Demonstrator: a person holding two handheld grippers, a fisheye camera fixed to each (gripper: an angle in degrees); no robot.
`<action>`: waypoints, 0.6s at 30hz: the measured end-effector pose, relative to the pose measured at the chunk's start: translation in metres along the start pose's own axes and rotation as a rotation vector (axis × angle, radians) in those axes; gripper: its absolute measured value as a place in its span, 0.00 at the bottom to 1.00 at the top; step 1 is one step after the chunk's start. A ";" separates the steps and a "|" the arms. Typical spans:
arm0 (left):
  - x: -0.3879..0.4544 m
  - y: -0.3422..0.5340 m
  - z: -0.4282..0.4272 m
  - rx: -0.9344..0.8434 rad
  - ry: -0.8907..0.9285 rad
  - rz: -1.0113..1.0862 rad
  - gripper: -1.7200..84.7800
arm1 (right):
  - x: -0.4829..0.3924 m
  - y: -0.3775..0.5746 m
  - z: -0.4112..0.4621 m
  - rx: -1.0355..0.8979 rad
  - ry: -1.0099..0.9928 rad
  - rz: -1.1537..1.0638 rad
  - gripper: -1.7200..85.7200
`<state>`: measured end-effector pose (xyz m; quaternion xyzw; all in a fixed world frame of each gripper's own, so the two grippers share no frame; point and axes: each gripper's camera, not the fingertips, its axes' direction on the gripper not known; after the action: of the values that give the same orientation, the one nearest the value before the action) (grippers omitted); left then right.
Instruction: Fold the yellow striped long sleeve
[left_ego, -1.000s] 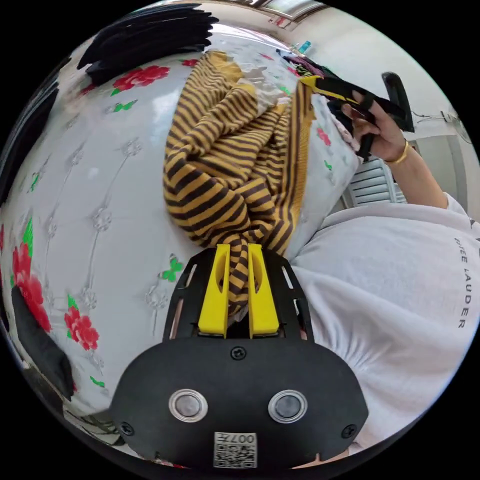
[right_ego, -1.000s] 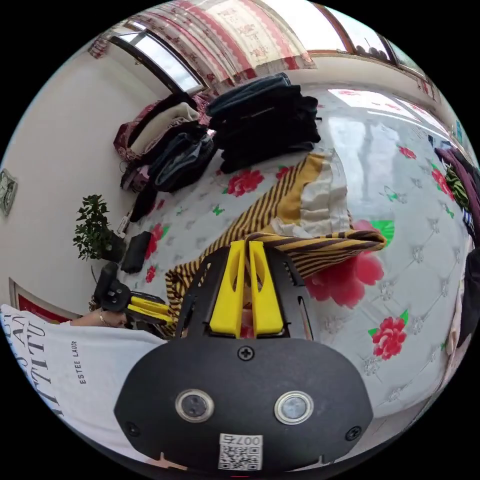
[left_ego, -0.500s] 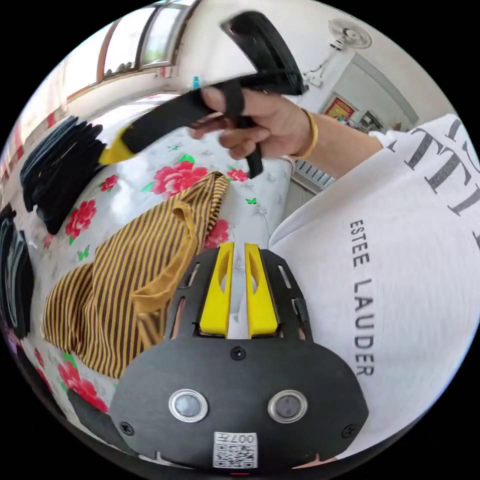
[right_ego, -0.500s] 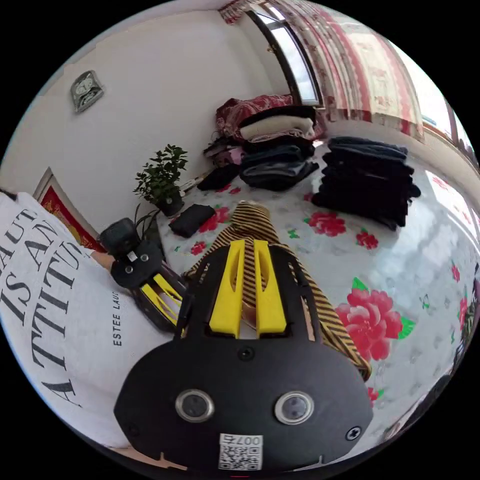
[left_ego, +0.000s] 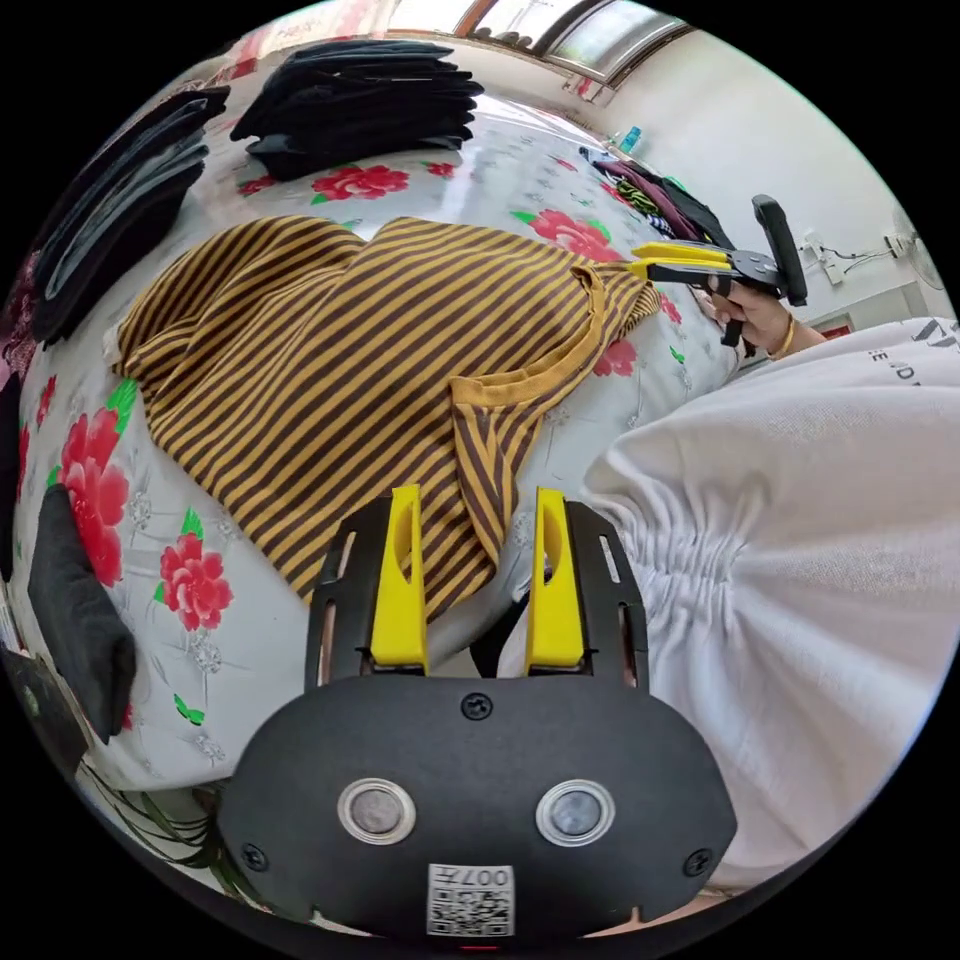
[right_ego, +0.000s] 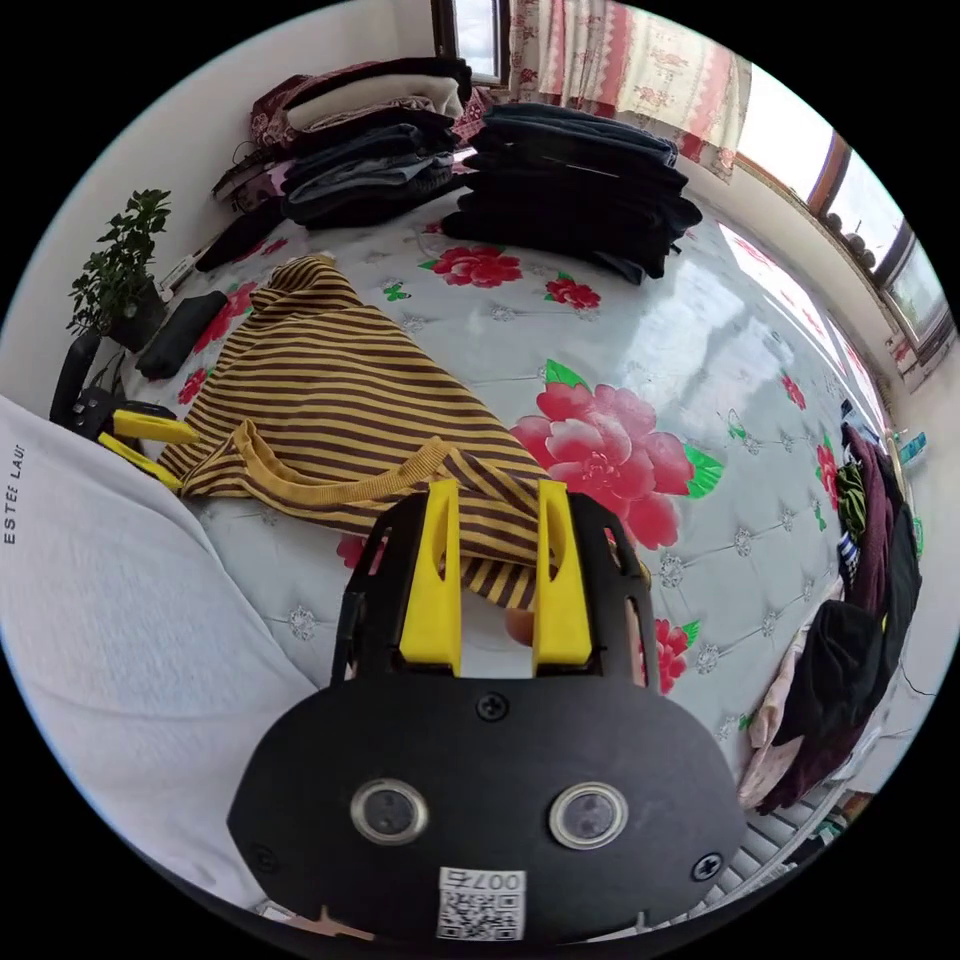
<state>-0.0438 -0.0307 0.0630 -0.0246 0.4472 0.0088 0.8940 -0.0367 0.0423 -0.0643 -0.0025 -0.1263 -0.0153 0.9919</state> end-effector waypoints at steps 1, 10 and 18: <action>0.009 -0.002 0.016 -0.027 -0.019 -0.001 0.17 | 0.000 -0.003 0.005 -0.017 -0.002 -0.005 0.11; 0.028 0.011 0.012 0.041 -0.146 -0.087 0.06 | -0.004 0.006 0.021 -0.149 -0.057 -0.033 0.04; 0.066 0.055 -0.125 0.607 -0.187 -0.157 0.02 | -0.015 0.049 -0.166 0.546 -0.013 0.033 0.02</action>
<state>-0.1064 0.0177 -0.0668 0.2094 0.3423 -0.1917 0.8957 -0.0081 0.0907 -0.2285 0.2628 -0.1321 0.0354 0.9551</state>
